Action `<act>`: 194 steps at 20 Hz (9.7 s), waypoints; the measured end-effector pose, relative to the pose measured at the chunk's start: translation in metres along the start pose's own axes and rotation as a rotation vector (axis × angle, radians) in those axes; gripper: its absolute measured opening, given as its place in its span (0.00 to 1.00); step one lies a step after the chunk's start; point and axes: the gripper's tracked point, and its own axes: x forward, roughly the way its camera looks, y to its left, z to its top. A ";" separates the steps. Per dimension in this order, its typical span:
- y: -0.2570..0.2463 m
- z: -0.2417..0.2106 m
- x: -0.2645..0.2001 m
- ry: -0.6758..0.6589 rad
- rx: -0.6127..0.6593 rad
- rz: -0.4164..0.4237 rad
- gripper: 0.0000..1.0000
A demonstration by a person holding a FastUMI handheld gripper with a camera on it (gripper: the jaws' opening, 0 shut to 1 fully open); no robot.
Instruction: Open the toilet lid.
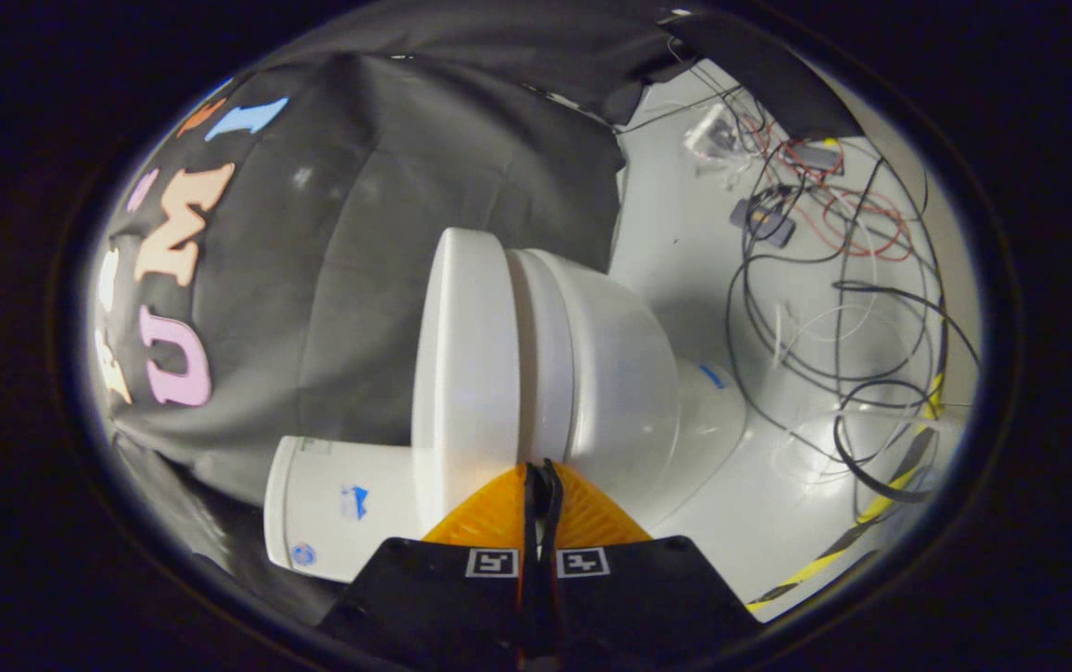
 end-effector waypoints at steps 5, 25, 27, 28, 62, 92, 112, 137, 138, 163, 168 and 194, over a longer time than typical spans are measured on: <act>0.029 0.004 -0.019 -0.046 -0.015 -0.029 0.01; 0.176 -0.010 -0.074 -0.242 -0.457 0.119 0.00; 0.192 -0.016 -0.075 -0.235 -0.509 0.128 0.00; 0.203 -0.018 -0.076 -0.233 -0.538 0.130 0.00; 0.338 -0.120 -0.069 -0.182 -0.807 0.176 0.00; 0.389 -0.212 -0.042 -0.267 -1.141 0.013 0.10; 0.390 -0.134 -0.114 -0.401 -1.155 0.119 0.99; 0.352 -0.048 -0.160 -0.408 -1.233 0.148 0.99; 0.348 -0.045 -0.160 -0.403 -1.235 0.146 0.99; 0.245 0.047 -0.169 -0.411 -1.365 0.089 1.00; 0.261 0.040 -0.163 -0.371 -1.393 0.151 1.00; 0.215 0.134 -0.167 -0.391 -1.276 0.143 0.99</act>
